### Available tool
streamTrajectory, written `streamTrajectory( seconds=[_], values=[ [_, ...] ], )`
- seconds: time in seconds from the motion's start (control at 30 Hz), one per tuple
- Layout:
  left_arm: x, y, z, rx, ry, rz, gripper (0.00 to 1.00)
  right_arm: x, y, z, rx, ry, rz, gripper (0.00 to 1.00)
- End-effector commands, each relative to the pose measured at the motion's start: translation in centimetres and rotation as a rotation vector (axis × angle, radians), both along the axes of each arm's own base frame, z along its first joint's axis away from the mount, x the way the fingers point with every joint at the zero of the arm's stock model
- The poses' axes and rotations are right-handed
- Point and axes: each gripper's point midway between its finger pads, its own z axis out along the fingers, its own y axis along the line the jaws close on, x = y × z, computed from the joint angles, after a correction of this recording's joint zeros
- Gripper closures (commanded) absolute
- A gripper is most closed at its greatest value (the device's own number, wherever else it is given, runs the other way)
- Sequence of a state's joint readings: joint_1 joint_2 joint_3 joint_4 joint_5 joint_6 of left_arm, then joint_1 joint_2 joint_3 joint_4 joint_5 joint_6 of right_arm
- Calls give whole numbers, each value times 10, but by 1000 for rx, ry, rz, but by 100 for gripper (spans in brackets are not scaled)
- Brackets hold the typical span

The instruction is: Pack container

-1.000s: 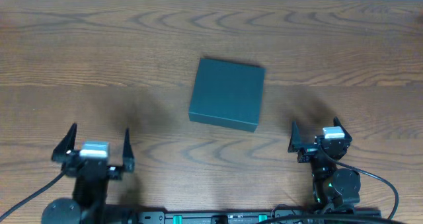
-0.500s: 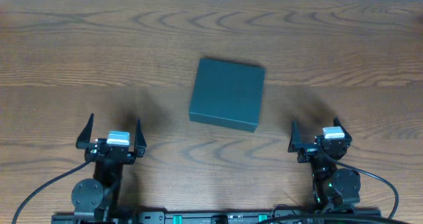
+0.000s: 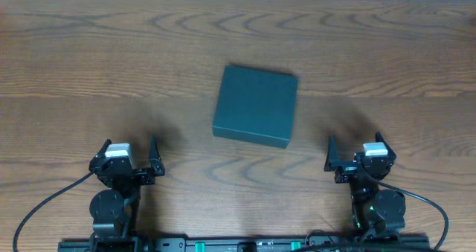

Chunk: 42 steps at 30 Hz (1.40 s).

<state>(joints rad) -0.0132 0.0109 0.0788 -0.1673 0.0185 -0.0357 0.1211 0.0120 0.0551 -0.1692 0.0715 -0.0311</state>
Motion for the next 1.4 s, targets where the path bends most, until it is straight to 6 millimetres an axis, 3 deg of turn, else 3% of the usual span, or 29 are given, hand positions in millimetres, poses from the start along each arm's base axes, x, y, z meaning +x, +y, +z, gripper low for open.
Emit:
streamTrajectory(
  seconds=[0.0, 0.5, 1.37],
  values=[
    [0, 0, -14, -75, 31, 13, 1, 0, 1, -1, -8, -2, 5, 1],
    [-1, -15, -14, -77, 32, -53, 1, 0, 1, -1, -8, -2, 5, 1],
    [0, -15, -14, -84, 34, -54, 1, 0, 1, -1, -8, -2, 5, 1]
  ],
)
